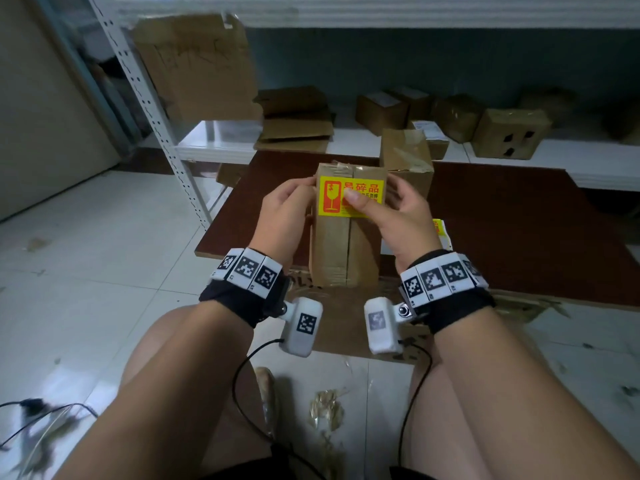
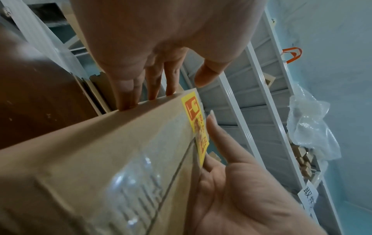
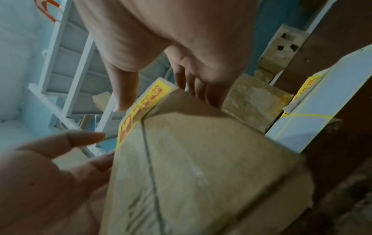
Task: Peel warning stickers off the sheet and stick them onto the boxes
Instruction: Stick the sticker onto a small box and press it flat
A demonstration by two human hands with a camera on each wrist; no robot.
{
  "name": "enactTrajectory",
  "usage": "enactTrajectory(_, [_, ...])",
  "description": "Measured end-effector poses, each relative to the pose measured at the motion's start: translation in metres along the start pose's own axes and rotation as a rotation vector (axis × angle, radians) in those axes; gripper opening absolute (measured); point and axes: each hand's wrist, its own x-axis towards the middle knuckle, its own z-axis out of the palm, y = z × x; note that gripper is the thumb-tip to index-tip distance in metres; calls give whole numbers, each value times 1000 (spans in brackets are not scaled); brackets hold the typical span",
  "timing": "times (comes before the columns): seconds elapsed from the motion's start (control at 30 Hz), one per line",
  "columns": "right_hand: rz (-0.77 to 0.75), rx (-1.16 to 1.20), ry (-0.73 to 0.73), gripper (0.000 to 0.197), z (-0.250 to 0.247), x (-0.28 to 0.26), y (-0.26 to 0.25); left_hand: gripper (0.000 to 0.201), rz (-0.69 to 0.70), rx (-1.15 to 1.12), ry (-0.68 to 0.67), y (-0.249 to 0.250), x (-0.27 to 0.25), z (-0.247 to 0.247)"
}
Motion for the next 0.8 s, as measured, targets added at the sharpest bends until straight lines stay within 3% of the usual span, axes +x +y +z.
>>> enactTrajectory(0.1, [-53,-92,27,73,-2,3,8,21,39,49,-29,-8,4,4])
enactTrajectory(0.3, [-140,-149,91,60,-11,9,1,16,140,149,-52,-12,22,19])
enactTrajectory(0.47, [-89,-133,122,88,-18,15,6,28,143,327,-57,-14,35,19])
enactTrajectory(0.57, [-58,-139,94,98,-16,19,1,33,112,259,-55,-13,35,17])
enactTrajectory(0.7, [-81,-240,48,70,-18,19,-7,24,34,133,-73,-16,31,14])
enactTrajectory(0.8, [-115,-233,31,61,-21,19,-4,22,119,245,-33,-19,31,16])
